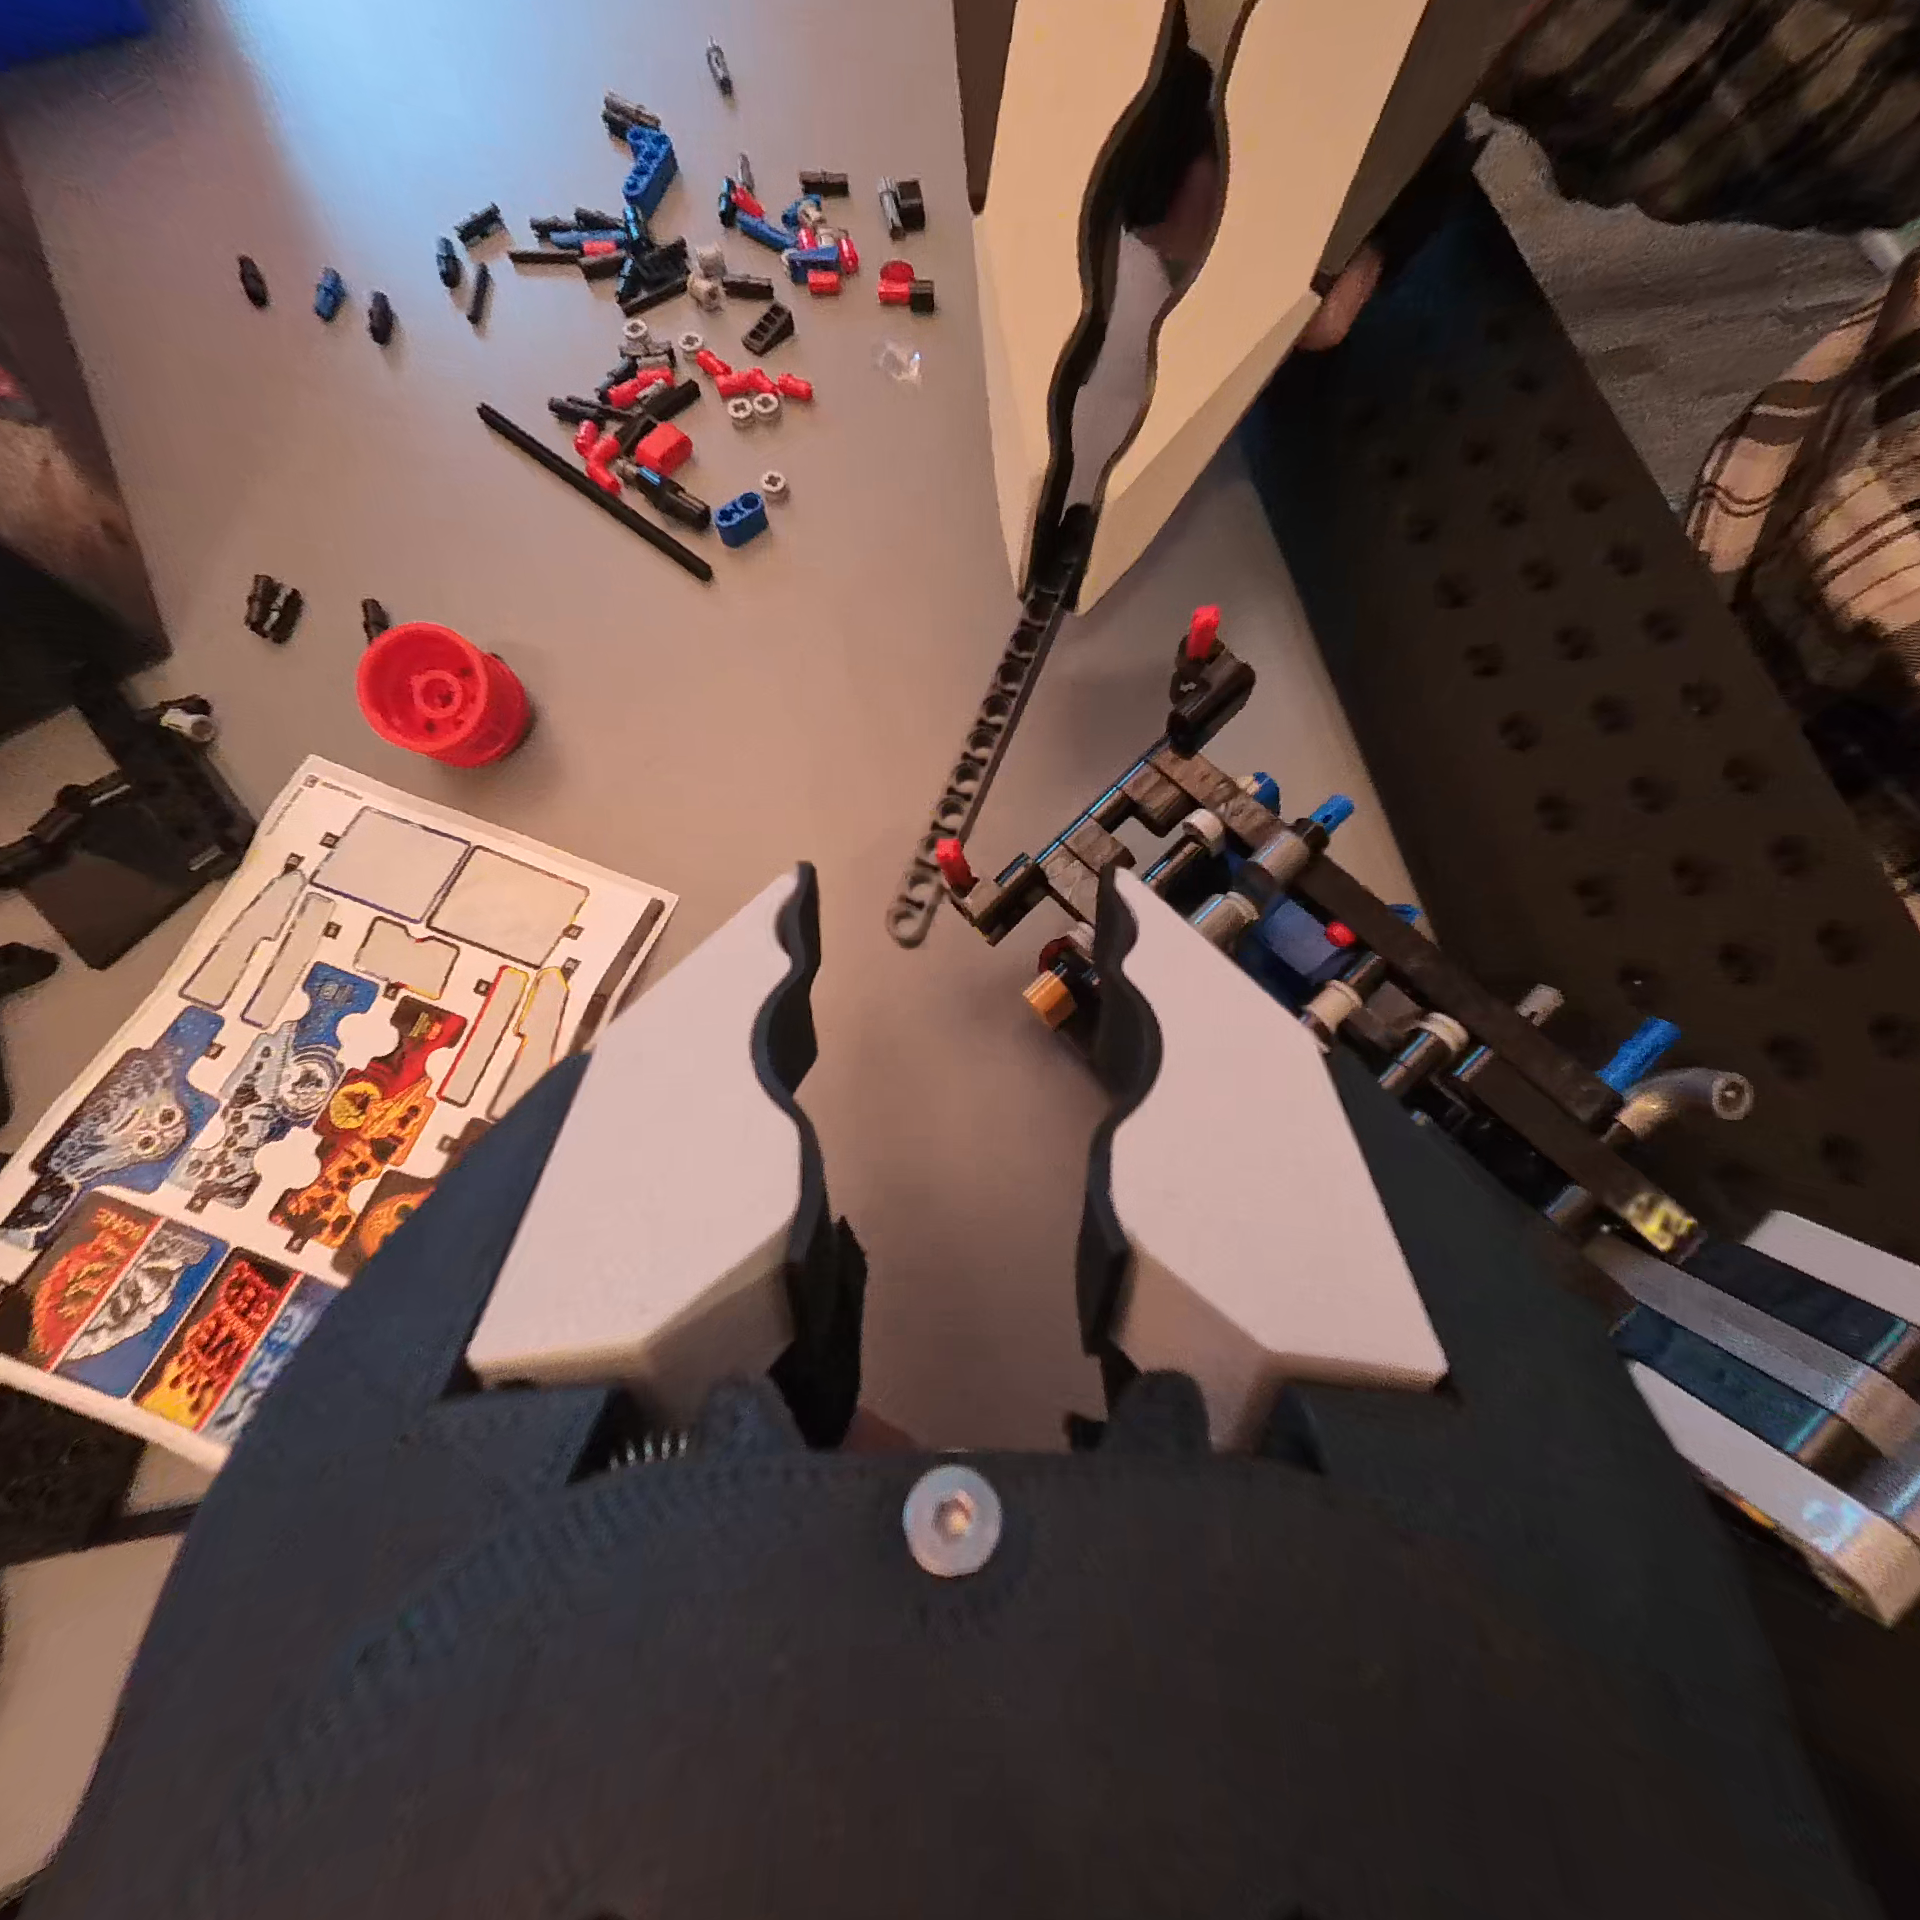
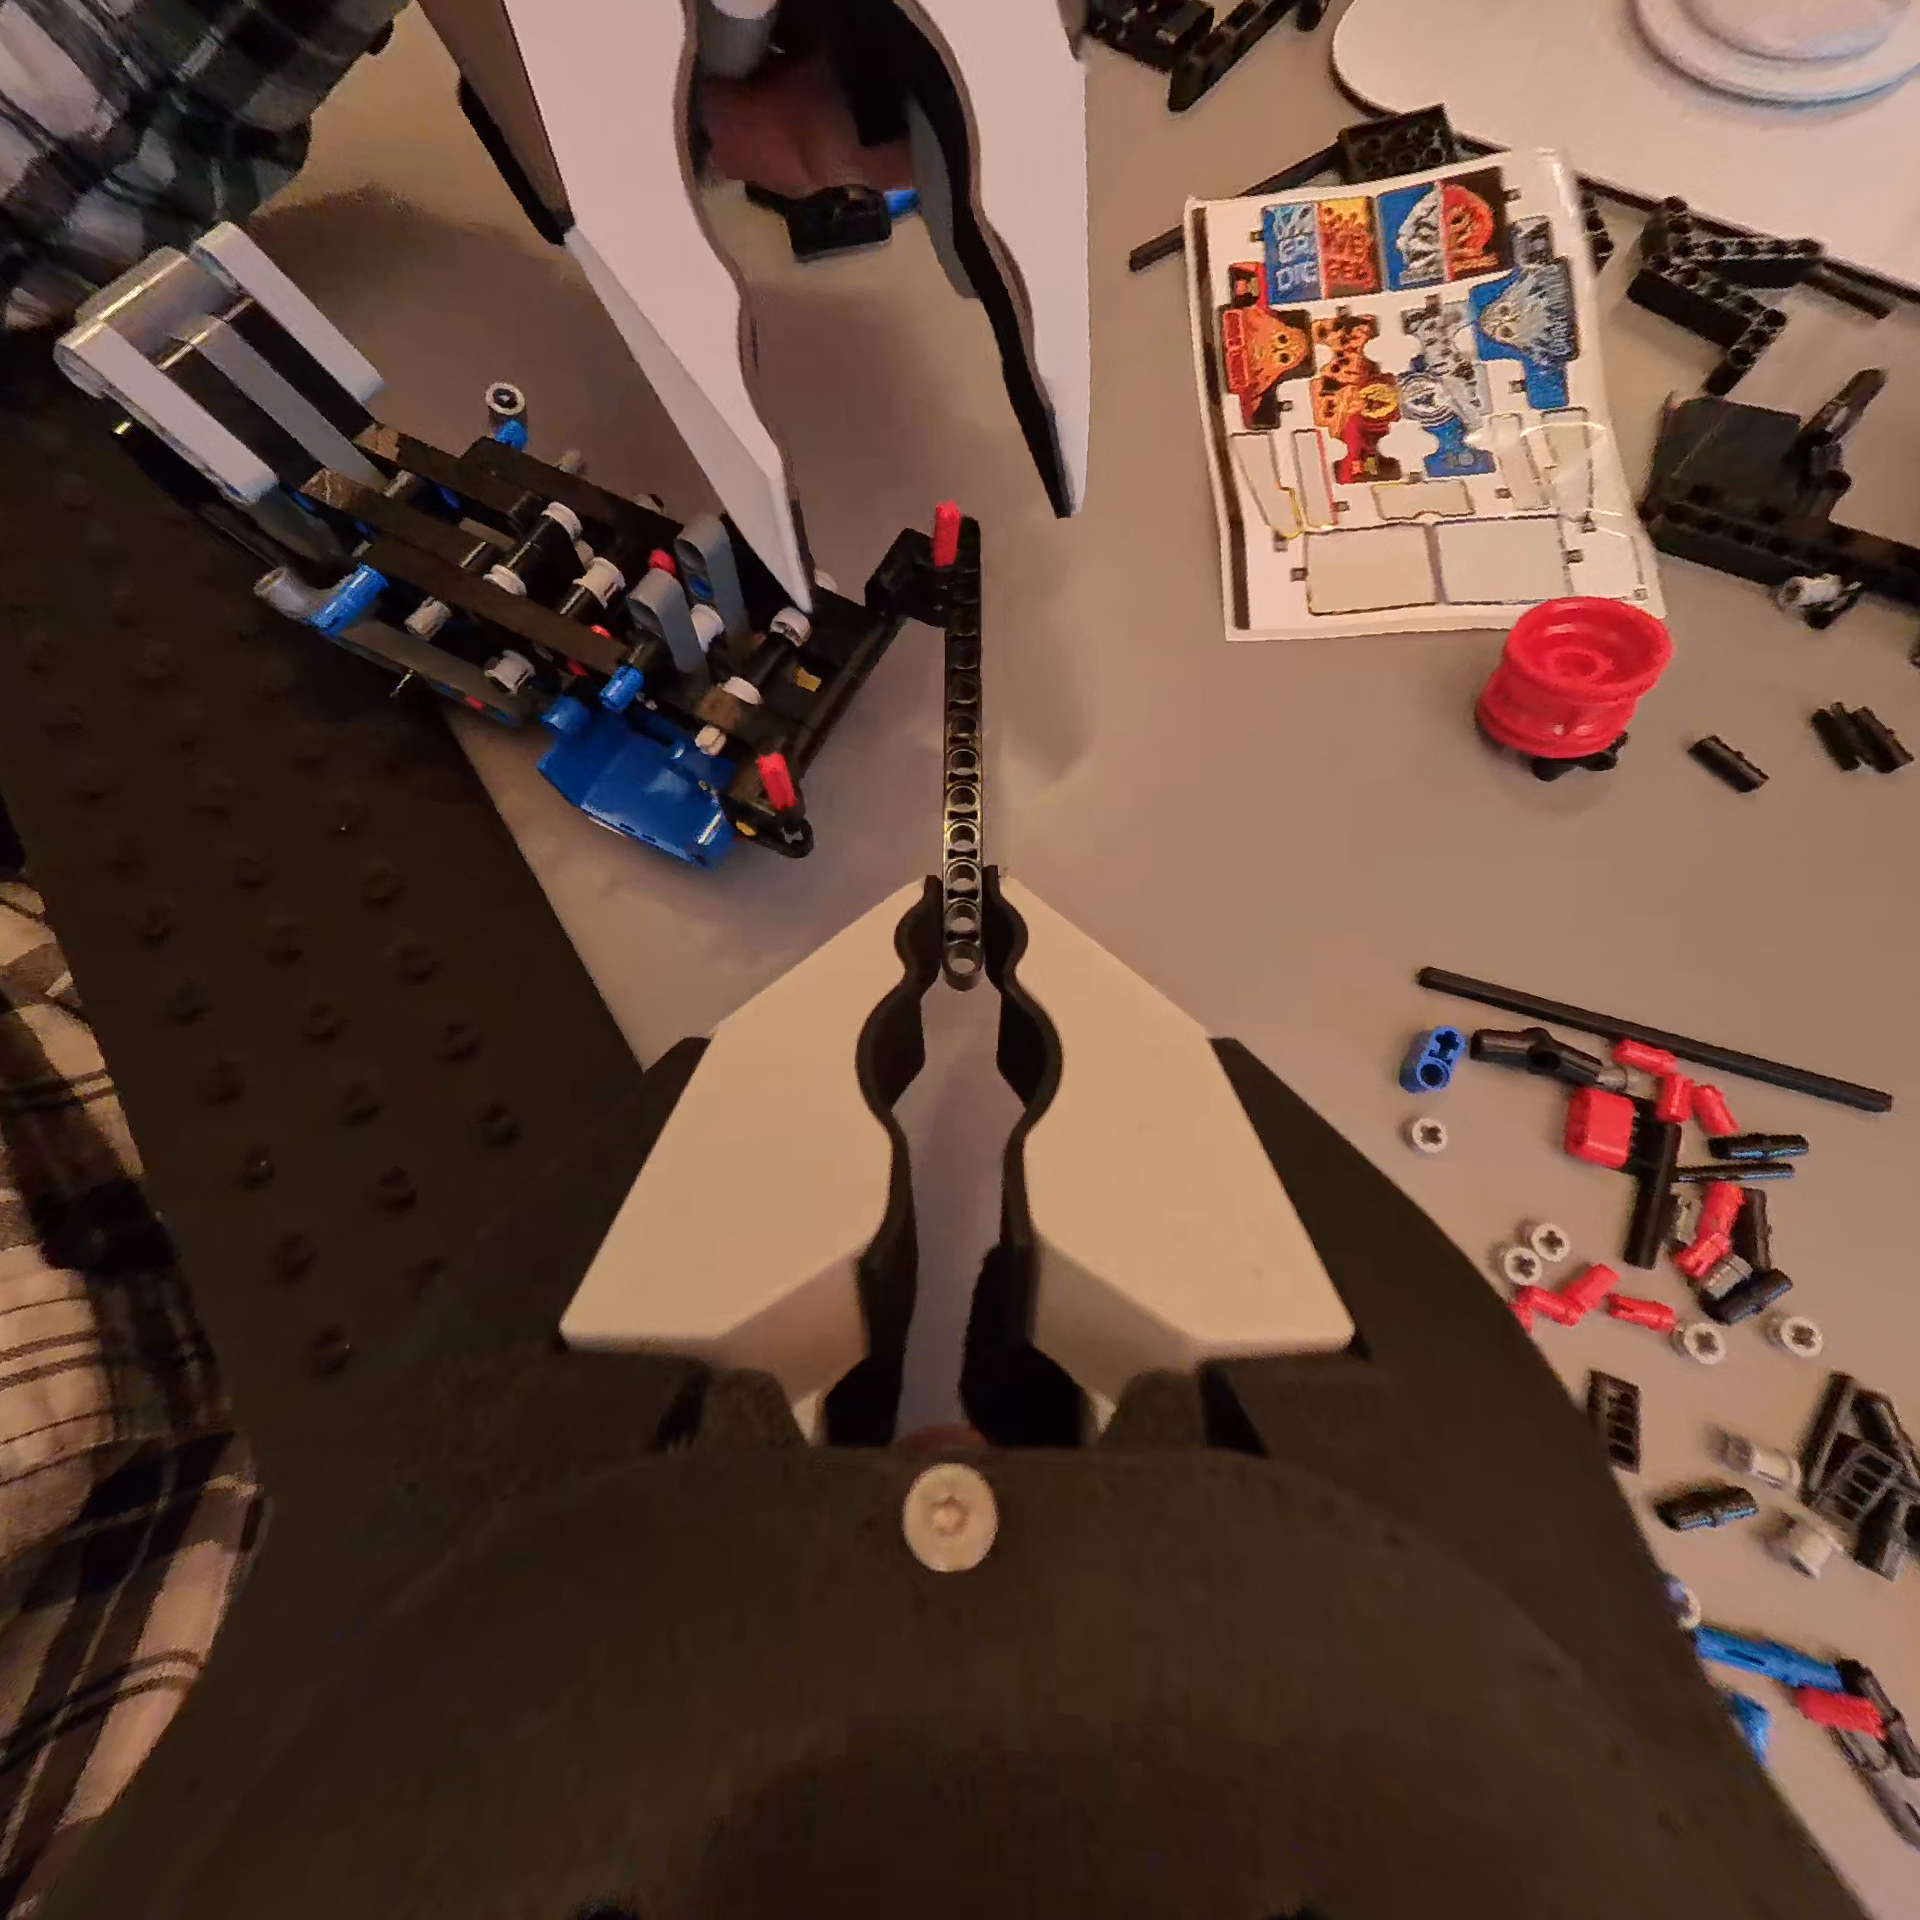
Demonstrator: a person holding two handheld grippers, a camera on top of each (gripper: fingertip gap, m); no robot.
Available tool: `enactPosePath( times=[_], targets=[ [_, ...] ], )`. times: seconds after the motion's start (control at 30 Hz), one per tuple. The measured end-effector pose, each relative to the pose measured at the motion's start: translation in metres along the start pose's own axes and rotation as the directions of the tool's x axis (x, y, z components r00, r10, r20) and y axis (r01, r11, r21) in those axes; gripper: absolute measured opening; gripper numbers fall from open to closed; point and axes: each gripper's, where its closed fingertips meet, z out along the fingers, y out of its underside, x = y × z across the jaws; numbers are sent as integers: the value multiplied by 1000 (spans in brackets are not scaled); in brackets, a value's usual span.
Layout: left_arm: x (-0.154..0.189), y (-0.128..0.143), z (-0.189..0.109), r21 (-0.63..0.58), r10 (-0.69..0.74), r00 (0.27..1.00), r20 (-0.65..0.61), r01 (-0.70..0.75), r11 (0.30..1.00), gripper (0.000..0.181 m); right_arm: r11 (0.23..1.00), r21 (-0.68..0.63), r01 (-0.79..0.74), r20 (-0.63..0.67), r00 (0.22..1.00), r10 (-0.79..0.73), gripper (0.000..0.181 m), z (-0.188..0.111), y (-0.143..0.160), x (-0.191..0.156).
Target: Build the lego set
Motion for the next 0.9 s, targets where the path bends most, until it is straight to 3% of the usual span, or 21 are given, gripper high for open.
enactPosePath(
  times=[0.37,0.53,0.9],
  targets=[
    [8,-1,6,36,-35,996,-83,38,999,23,999,-37,-5,63,998,8,6,3,-5,-9],
    [7,-1,7,45,-43,995,-87,47,998,20,1000,-28,-11,78,997,13,7,5,-4,-13],
    [11,-3,9,51,-30,995,-94,35,998,19,999,31,-42,237,971,33,14,2,-3,-39]
  ],
)
